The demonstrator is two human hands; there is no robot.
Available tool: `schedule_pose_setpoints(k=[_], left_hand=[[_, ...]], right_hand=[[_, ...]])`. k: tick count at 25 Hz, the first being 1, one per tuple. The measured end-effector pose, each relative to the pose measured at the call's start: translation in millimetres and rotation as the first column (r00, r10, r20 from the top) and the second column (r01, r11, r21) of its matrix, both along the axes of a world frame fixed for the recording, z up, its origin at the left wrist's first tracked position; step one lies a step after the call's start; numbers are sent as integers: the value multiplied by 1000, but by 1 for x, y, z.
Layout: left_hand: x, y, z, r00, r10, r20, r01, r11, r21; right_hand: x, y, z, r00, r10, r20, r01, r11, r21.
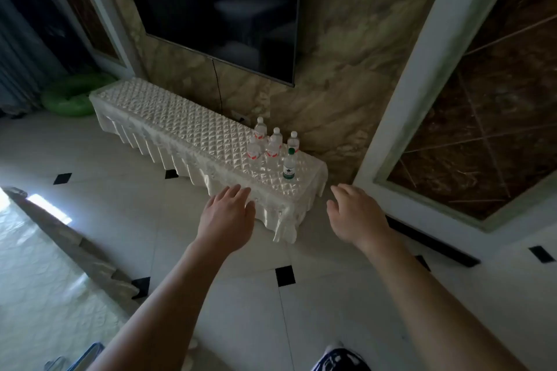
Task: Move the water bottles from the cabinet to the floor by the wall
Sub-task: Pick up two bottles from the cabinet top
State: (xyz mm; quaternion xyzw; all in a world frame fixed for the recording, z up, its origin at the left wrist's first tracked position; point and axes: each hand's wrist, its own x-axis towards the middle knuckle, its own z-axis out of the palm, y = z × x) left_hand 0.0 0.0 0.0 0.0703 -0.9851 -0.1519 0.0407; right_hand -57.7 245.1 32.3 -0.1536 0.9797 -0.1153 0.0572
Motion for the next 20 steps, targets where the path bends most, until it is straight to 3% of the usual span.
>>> schedule_pose_setpoints(k=[12,20], left_hand=[[-133,9,-9,995,94,45,-93,995,-20],[-216,26,-3,979,196,56,-195,980,-38]], right_hand=[[-152,7,-26,997,72,28,-70,995,-69],[-258,8,-20,988,152,25,-151,988,-28]])
